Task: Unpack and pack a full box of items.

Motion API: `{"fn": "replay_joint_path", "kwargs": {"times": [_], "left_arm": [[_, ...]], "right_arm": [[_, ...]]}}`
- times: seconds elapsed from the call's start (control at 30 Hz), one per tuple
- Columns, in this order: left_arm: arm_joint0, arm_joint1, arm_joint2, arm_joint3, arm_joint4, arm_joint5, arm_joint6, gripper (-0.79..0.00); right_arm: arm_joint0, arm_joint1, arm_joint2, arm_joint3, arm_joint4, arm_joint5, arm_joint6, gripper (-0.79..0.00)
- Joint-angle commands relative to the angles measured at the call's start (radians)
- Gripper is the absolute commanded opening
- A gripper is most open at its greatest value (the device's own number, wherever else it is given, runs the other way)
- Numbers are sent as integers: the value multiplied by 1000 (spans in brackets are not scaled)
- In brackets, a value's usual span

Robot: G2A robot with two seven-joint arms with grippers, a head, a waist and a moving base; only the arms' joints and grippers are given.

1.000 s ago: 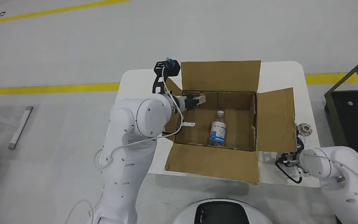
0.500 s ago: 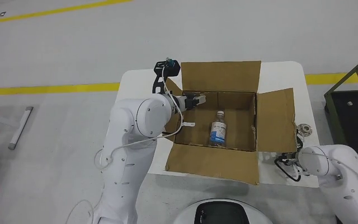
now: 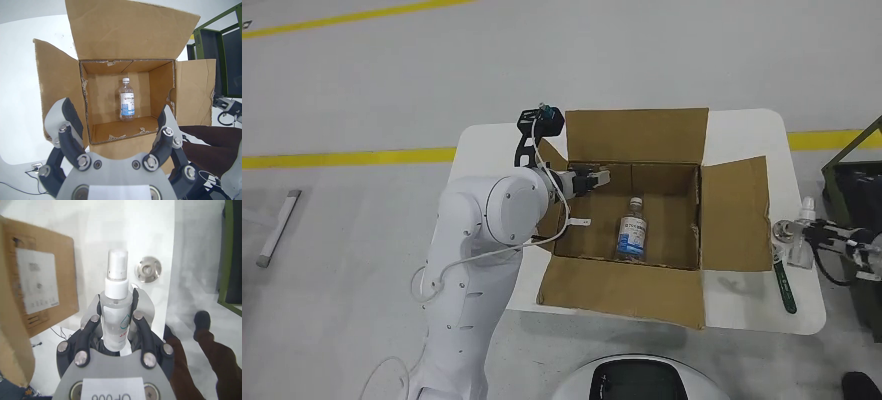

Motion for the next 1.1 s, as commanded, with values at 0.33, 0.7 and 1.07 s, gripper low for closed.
{"fn": "replay_joint_path", "kwargs": {"times": [0.33, 0.7, 1.07], "left_arm": [[39, 6, -19, -31, 24, -17, 60, 0], [73, 26, -112, -113, 125, -3, 34, 0], [87, 35, -157, -141, 166, 3, 32, 0]], "right_arm": [[-34, -1, 142, 22, 596, -147, 0, -785], [37, 14, -9, -45, 739, -179, 10, -785], [220, 24, -375, -73, 478, 24, -75, -785]]}}
